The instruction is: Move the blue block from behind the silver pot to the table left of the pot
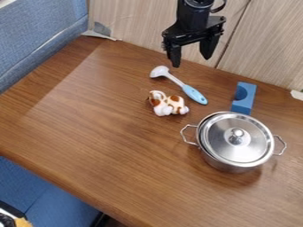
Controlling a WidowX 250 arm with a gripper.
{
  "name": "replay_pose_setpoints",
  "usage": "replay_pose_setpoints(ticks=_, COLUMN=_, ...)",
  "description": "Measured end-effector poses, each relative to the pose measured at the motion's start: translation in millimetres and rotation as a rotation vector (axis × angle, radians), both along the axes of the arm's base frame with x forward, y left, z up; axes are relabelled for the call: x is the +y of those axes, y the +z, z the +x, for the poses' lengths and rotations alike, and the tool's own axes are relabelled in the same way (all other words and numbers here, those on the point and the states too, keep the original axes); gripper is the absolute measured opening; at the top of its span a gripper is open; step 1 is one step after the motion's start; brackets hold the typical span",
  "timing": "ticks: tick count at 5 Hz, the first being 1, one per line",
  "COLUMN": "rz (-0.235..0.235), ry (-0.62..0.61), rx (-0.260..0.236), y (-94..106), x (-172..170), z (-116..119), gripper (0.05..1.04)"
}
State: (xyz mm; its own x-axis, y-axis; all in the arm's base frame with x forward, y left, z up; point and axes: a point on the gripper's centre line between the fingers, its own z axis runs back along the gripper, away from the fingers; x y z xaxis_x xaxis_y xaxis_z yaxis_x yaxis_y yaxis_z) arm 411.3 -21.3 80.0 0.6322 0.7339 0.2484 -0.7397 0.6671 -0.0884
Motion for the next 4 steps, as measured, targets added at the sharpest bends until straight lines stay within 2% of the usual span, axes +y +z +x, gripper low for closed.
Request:
replay_pose_setpoints(ticks=1, rz=-0.002, ry=0.0, rx=0.042, y=-16.5, x=-0.7, z=-2.7, gripper=0.999)
replay_pose_setpoints(ticks=2, rz=-0.048, ry=-0.054, rx=0.048, y=-19.5, x=-22.0, z=-2.7, gripper=0.999)
replay_pose_setpoints(ticks=4, rz=-0.08, ry=-0.268, rx=0.0, y=-6.3, x=-83.2, z=3.8, gripper=0.999)
